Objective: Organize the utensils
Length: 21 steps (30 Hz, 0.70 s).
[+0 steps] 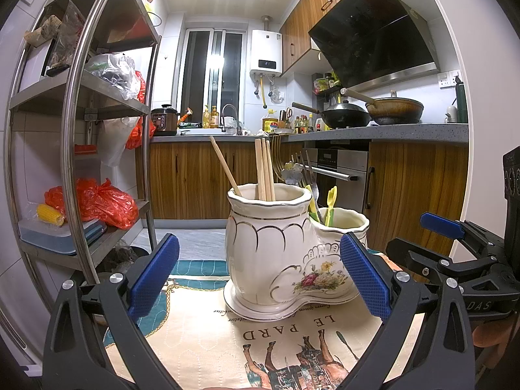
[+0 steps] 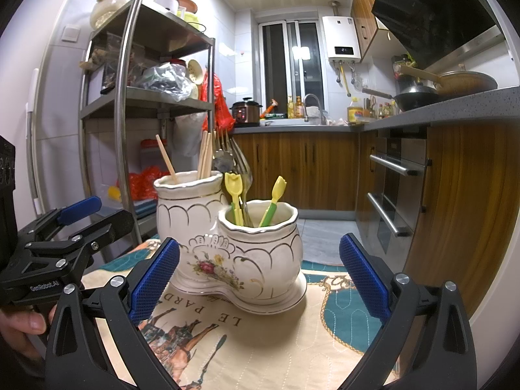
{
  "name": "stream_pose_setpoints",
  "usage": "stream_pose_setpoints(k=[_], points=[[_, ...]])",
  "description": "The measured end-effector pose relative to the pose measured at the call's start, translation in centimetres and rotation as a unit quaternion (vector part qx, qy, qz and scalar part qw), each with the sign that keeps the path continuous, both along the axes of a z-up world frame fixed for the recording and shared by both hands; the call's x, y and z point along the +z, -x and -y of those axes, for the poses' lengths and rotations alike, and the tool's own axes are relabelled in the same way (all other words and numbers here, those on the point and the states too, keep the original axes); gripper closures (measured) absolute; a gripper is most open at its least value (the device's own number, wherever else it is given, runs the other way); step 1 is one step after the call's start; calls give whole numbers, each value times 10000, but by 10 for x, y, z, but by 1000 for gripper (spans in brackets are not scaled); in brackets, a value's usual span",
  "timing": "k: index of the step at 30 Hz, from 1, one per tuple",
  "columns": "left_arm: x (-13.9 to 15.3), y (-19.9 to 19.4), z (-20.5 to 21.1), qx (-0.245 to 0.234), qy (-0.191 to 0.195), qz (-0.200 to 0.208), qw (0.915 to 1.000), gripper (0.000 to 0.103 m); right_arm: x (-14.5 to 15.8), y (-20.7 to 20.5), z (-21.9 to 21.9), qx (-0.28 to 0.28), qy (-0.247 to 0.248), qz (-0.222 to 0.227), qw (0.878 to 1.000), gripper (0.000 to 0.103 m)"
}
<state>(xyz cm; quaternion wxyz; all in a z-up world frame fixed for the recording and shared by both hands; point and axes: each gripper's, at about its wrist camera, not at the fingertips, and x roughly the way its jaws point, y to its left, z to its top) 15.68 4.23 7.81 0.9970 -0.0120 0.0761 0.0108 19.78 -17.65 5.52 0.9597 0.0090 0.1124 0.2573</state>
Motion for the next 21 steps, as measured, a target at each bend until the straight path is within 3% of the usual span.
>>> stream_pose_setpoints(k=[21], points=[[-3, 0, -3, 11, -7, -51, 10000, 5, 0, 0, 0, 0, 0, 0, 10000, 5]])
